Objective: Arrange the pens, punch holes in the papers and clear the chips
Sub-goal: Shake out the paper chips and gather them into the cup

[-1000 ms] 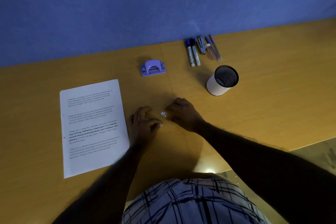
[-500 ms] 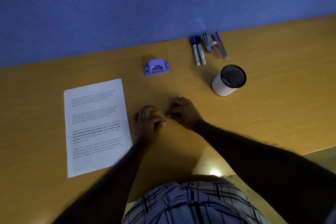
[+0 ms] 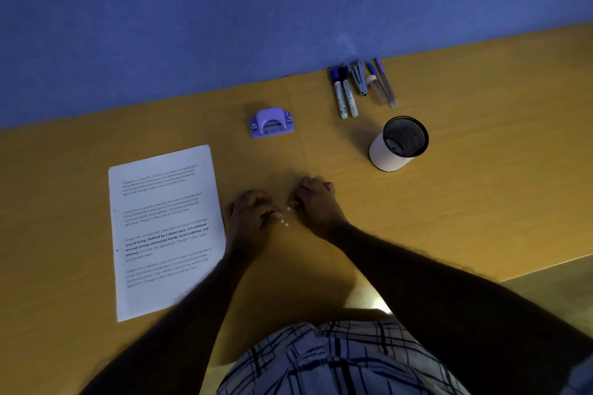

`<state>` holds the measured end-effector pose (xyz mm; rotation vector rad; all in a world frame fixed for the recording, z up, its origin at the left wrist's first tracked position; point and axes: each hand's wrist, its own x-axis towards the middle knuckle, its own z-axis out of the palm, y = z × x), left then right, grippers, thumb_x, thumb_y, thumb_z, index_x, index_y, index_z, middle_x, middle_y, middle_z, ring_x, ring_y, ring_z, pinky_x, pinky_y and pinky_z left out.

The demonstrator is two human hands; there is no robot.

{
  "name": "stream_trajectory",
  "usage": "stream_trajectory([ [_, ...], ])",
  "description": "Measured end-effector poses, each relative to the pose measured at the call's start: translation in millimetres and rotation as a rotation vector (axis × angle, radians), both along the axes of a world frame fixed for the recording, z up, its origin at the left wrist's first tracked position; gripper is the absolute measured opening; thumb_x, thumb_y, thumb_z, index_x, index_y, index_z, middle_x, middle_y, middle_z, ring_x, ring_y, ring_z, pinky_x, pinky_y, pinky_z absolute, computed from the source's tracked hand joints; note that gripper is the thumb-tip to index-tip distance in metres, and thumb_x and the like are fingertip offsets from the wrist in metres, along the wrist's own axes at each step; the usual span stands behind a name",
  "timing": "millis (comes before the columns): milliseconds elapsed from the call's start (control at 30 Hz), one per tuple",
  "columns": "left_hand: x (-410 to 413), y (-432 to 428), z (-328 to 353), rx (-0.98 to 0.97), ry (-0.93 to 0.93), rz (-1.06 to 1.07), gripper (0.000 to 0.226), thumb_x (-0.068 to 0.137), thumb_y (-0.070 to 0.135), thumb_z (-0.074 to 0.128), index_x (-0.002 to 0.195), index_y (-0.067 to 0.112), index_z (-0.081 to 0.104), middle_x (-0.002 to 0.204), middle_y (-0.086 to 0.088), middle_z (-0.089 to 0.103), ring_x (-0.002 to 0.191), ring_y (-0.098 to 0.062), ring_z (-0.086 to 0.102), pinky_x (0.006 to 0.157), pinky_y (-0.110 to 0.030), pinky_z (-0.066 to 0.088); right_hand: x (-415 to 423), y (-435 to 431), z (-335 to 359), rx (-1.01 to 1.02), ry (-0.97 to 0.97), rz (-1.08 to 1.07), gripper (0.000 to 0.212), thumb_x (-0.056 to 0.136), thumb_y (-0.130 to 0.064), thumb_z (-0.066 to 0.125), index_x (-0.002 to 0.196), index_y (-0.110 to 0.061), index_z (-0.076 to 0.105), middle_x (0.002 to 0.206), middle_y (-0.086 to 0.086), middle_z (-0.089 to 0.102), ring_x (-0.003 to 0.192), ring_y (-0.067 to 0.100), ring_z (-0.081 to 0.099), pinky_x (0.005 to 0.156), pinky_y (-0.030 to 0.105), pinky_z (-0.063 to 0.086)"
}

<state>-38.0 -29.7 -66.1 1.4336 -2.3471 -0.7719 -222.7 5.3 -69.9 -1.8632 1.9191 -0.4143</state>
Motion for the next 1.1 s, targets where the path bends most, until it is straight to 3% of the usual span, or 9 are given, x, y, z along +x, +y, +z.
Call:
stream_trajectory([
  [133, -2, -6, 7, 0.048, 0.089, 0.034, 0.022, 0.083, 0.029, 0.059, 0.087, 0.015, 0.075, 0.108, -0.002, 0.062, 0.099, -0.016, 0.058, 0.088, -0.034, 0.042, -3, -3, 9, 0.089, -0.088, -0.044, 0.016, 0.095, -0.024, 0.052, 0.1, -0.015, 0.064, 0.112, 0.005, 0.056, 0.107, 0.021, 0.05, 0.094, 0.039, 0.033],
  [233, -11, -7, 14, 0.068, 0.221, 0.071, 0.016, 0.087, 0.021, 0.061, 0.087, 0.012, 0.074, 0.099, -0.001, 0.066, 0.088, -0.009, 0.06, 0.082, -0.027, 0.047, -14, -7, 24, 0.173, -0.38, -0.189, 0.015, 0.096, -0.016, 0.053, 0.097, -0.008, 0.065, 0.1, 0.002, 0.058, 0.094, 0.017, 0.054, 0.084, 0.032, 0.04],
  [333, -26, -9, 27, 0.288, 0.38, 0.205, 0.011, 0.09, 0.021, 0.065, 0.083, 0.027, 0.072, 0.076, 0.013, 0.071, 0.071, 0.003, 0.063, 0.071, -0.02, 0.05, -21, -9, 41, 0.276, -0.697, -0.382, 0.023, 0.098, -0.019, 0.054, 0.087, -0.003, 0.066, 0.083, 0.006, 0.059, 0.076, 0.016, 0.053, 0.071, 0.035, 0.042],
  [433, -51, -13, 43, 0.519, 0.593, 0.261, 0.021, 0.09, 0.018, 0.065, 0.075, 0.028, 0.075, 0.071, 0.005, 0.075, 0.067, -0.006, 0.069, 0.065, -0.023, 0.056, -24, -5, 56, 0.293, -1.03, -0.494, 0.022, 0.099, -0.015, 0.053, 0.091, -0.003, 0.068, 0.077, 0.006, 0.064, 0.065, 0.011, 0.058, 0.062, 0.027, 0.045],
  [567, -86, -22, 65, 0.604, 0.708, 0.24, 0.017, 0.089, 0.014, 0.067, 0.079, 0.025, 0.075, 0.073, 0.001, 0.076, 0.068, -0.007, 0.071, 0.06, -0.017, 0.054, -41, 0, 75, 0.228, -1.287, -0.578, 0.02, 0.1, -0.009, 0.05, 0.095, 0.002, 0.066, 0.081, 0.01, 0.066, 0.067, 0.011, 0.062, 0.06, 0.021, 0.049],
  [767, -147, -32, 85, 0.589, 0.692, 0.088, 0.015, 0.087, 0.012, 0.069, 0.081, 0.024, 0.074, 0.073, -0.001, 0.076, 0.072, -0.015, 0.074, 0.065, -0.024, 0.059, -99, 7, 110, 0.052, -1.071, -0.596, 0.019, 0.098, -0.006, 0.053, 0.084, -0.004, 0.066, 0.074, 0.009, 0.064, 0.064, 0.014, 0.061, 0.06, 0.021, 0.054],
  [867, -191, -36, 94, 0.547, 0.606, -0.006, 0.007, 0.086, 0.012, 0.07, 0.09, 0.008, 0.075, 0.073, -0.001, 0.075, 0.072, -0.015, 0.074, 0.066, -0.028, 0.06, -137, 12, 122, -0.029, -0.936, -0.645, 0.019, 0.095, -0.004, 0.057, 0.08, -0.006, 0.067, 0.072, 0.01, 0.066, 0.065, 0.019, 0.063, 0.063, 0.025, 0.057],
  [1000, -237, -47, 112, 0.331, 0.435, -0.184, 0.02, 0.086, 0.017, 0.071, 0.099, 0.002, 0.074, 0.088, -0.008, 0.076, 0.077, -0.013, 0.071, 0.067, -0.018, 0.057, -179, 11, 128, -0.064, -0.61, -0.669, 0.011, 0.092, -0.007, 0.063, 0.085, -0.006, 0.072, 0.075, 0.009, 0.07, 0.067, 0.018, 0.065, 0.066, 0.033, 0.054],
  [1100, -256, -59, 118, 0.285, 0.304, -0.278, 0.021, 0.089, 0.014, 0.066, 0.104, 0.001, 0.073, 0.097, -0.013, 0.075, 0.088, -0.021, 0.071, 0.079, -0.034, 0.06, -200, 5, 131, -0.033, -0.396, -0.568, 0.012, 0.091, -0.007, 0.062, 0.089, -0.006, 0.075, 0.083, 0.011, 0.073, 0.076, 0.023, 0.07, 0.07, 0.04, 0.057],
])
